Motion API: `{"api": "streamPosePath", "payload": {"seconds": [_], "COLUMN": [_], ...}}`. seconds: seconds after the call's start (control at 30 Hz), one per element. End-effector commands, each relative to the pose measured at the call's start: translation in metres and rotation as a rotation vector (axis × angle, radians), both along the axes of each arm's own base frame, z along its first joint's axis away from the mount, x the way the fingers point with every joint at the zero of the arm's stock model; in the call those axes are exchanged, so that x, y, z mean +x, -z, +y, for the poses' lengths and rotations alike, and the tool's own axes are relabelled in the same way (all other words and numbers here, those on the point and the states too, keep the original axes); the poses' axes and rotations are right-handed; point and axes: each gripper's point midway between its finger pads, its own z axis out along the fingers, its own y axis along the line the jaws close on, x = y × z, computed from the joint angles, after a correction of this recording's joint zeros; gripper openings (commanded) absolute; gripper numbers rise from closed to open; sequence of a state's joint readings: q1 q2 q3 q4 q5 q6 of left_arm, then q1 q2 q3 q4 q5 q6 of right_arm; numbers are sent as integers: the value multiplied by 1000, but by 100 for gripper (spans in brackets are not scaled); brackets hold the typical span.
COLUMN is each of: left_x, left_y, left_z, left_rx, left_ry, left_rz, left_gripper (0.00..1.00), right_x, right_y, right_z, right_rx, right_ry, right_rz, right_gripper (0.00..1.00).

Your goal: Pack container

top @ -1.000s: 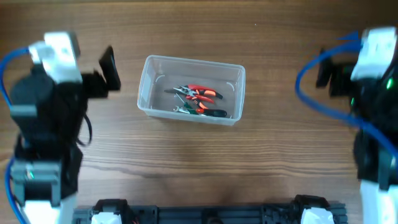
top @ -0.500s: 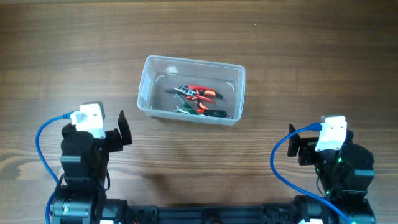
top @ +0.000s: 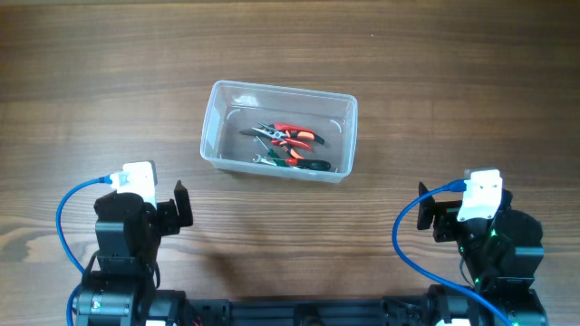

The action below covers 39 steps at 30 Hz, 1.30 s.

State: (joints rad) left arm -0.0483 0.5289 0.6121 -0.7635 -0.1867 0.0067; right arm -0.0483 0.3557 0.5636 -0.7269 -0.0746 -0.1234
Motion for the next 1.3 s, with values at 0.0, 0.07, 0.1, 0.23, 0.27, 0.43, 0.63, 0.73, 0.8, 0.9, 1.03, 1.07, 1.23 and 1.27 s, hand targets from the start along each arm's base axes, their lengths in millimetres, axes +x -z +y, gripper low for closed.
{"api": "streamPosePath", "payload": {"seconds": [0.0, 0.07, 0.1, 0.23, 0.27, 0.43, 0.63, 0.73, 0.8, 0.9, 1.03, 1.07, 1.23, 1.27], "left_x": [-1, -1, -1, -1, -1, -1, -1, -1, -1, -1, -1, -1, -1, -1], "left_y": [1, 1, 1, 1, 1, 1, 1, 1, 1, 1, 1, 1, 1, 1], "left_z": [0, 0, 0, 0, 0, 0, 0, 0, 0, 0, 0, 0, 0, 0], "left_rx": [17, 17, 17, 17, 17, 17, 17, 17, 17, 17, 17, 17, 17, 17], "left_ry": [9, 9, 9, 9, 9, 9, 9, 9, 9, 9, 9, 9, 9, 9], "left_rz": [1, 1, 1, 1, 1, 1, 1, 1, 1, 1, 1, 1, 1, 1], "left_gripper": [100, 100, 100, 100, 100, 100, 100, 100, 100, 100, 100, 100, 100, 100], "right_x": [-6, -19, -29, -41, -37, 13, 28, 32, 33, 33, 33, 33, 33, 33], "right_y": [-11, -11, -16, -38, -40, -46, -30, -4, 14, 14, 14, 14, 14, 14], "right_z": [3, 2, 4, 22, 25, 30, 19, -1, -2, 2, 2, 2, 2, 2], "right_rx": [17, 13, 22, 31, 21, 6, -7, 71, 161, 169, 168, 168, 168, 168], "right_ry": [-5, 2, -4, -108, -129, -137, -64, 70, 105, 80, 80, 80, 80, 80], "right_rz": [-61, -74, -112, -264, -288, -577, -716, -607, -533, -530, -530, -530, -530, -530], "right_gripper": [100, 100, 100, 100, 100, 100, 100, 100, 100, 100, 100, 100, 100, 100]}}
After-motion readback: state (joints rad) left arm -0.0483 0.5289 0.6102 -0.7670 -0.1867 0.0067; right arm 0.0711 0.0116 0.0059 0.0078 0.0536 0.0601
